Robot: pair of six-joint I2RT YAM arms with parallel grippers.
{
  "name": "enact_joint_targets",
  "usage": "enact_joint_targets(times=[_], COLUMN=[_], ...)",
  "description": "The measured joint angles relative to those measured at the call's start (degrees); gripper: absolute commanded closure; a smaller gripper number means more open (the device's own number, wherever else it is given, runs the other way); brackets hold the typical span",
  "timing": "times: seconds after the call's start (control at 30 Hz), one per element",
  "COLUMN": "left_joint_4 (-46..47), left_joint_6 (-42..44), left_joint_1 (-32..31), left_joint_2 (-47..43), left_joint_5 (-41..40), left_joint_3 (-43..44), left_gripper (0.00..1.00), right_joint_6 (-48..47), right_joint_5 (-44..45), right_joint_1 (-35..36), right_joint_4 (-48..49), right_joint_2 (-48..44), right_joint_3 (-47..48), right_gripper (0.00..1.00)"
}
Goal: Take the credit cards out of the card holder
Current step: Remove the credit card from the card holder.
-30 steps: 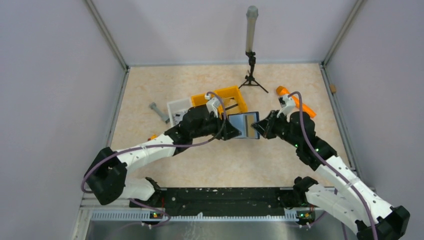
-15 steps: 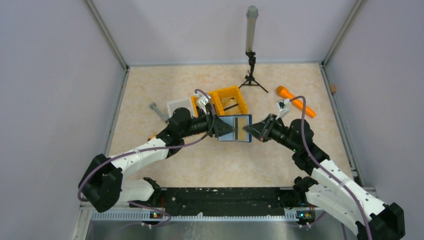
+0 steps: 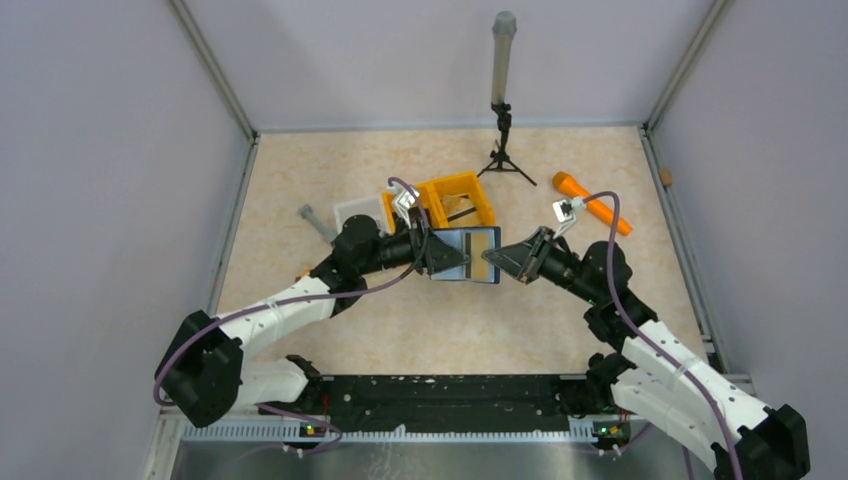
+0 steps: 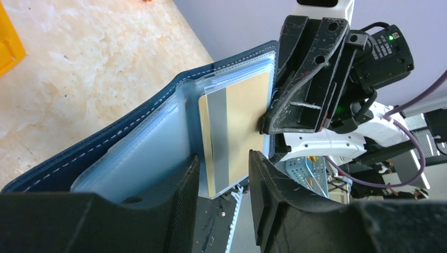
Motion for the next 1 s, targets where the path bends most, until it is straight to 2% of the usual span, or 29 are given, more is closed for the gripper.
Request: enact_joint_targets(times=[0.23,0.43,0.87,1.0], left_joint_4=[8.9,16.6,21.4,22.2], left_joint_6=[-4.6,-9.5,-14.3,-14.9], left_joint_1=[1.3,2.5,3.3,3.4], left_joint_2=[0.0,1.4,1.5,1.5], left_joint_5=[3.3,6.2,10.8,11.4], left_joint_3=[-2.4,-3.9,-4.2,-4.2], left_gripper=[0.61,0.67,0.72,0.85], right_joint_6=[0.8,1.3,1.6,1.9], right_joint_5=[-0.7,-1.7,-3.7,-4.6], right_joint_1=[0.0,0.0,-0.1,-0.2], right_joint_4=[1.3,2.9,4.8,6.7], right_joint_2=[0.0,0.0,1.3,2.2], right_joint_3=[0.0,0.0,0.9,1.0], right_gripper=[1.0,1.0,1.0,1.0])
